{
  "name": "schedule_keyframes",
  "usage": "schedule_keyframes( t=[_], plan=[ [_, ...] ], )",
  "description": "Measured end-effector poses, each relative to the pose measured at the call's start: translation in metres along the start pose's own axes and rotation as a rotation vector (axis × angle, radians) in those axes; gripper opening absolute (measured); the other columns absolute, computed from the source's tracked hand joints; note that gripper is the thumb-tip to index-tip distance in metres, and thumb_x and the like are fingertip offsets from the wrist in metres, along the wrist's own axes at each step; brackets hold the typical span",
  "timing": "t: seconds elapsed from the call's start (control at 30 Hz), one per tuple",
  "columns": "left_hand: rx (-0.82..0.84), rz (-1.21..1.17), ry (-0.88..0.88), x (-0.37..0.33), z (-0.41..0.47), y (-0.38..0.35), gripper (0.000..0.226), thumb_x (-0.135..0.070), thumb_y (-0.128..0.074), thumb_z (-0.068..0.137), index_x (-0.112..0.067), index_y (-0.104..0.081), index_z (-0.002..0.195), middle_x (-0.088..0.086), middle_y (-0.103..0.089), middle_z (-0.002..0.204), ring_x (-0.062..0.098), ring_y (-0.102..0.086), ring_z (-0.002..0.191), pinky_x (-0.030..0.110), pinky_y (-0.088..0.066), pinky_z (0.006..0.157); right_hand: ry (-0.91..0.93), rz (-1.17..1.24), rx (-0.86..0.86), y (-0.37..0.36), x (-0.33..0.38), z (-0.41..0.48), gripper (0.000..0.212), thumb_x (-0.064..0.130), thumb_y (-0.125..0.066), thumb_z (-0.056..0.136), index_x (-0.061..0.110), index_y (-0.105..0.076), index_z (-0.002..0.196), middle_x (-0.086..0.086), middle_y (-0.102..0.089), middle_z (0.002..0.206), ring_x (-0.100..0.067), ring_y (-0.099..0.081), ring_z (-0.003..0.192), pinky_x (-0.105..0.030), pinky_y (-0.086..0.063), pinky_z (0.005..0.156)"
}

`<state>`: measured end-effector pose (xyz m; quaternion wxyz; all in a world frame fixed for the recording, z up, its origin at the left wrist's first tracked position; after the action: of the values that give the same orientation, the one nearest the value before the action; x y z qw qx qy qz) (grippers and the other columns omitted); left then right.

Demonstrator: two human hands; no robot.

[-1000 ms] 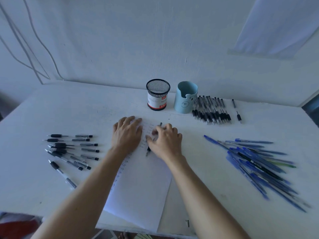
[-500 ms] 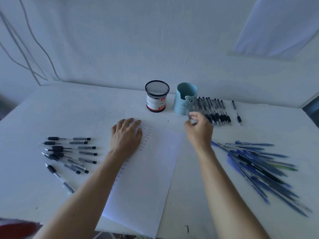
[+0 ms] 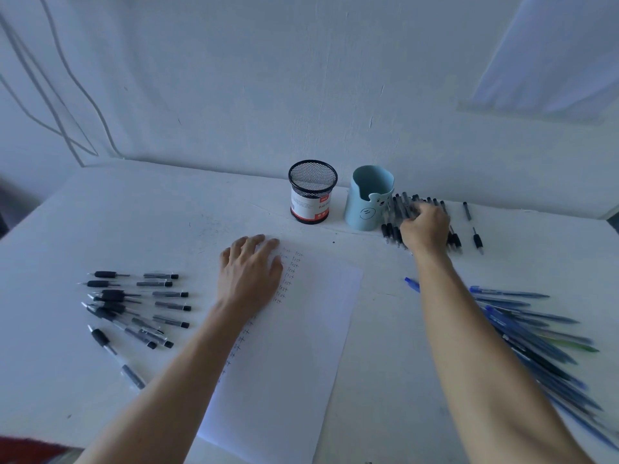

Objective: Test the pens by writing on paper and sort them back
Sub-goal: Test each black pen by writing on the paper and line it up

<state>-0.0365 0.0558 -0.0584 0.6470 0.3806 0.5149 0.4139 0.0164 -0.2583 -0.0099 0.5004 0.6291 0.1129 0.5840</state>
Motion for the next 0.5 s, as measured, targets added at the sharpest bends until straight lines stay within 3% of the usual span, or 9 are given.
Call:
schedule_keyframes(
  t=[0.33, 0.5],
  plan=[
    [-0.006, -0.003, 0.010, -0.002, -0.001, 0.000, 0.039, -0.037, -0.051, 0.098, -0.029, -0.056, 0.136, -0.002, -0.050, 0.145, 0.024, -0.035, 0.137, 0.042, -0.024, 0.112, 0.044, 0.071, -0.093, -0.002, -0.003, -0.015, 0.036, 0.006, -0.063, 0.080, 0.003, -0.068, 0.116, -0.014, -0.069, 0.115, -0.035, -0.060, 0.110, -0.038, -0.048, 0.093],
    [0.007, -0.045, 0.035, -0.002, -0.001, 0.003, 0.039, -0.038, -0.051, 0.098, -0.030, -0.056, 0.136, -0.004, -0.050, 0.146, 0.022, -0.034, 0.139, 0.041, -0.022, 0.114, 0.156, 0.135, -0.190, -0.004, 0.020, -0.067, 0.025, 0.014, -0.060, 0.077, 0.014, -0.072, 0.098, -0.006, -0.071, 0.098, -0.031, -0.062, 0.094, -0.038, -0.048, 0.081]
  ],
)
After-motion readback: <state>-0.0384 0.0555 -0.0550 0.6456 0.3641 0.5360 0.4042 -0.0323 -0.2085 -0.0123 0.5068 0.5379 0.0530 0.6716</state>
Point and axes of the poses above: each hand's wrist, its own z-axis towards the middle knuckle, its own y-axis out of the back of the hand, x = y × z, the point moved 2 cm from there along z, towards the middle knuckle
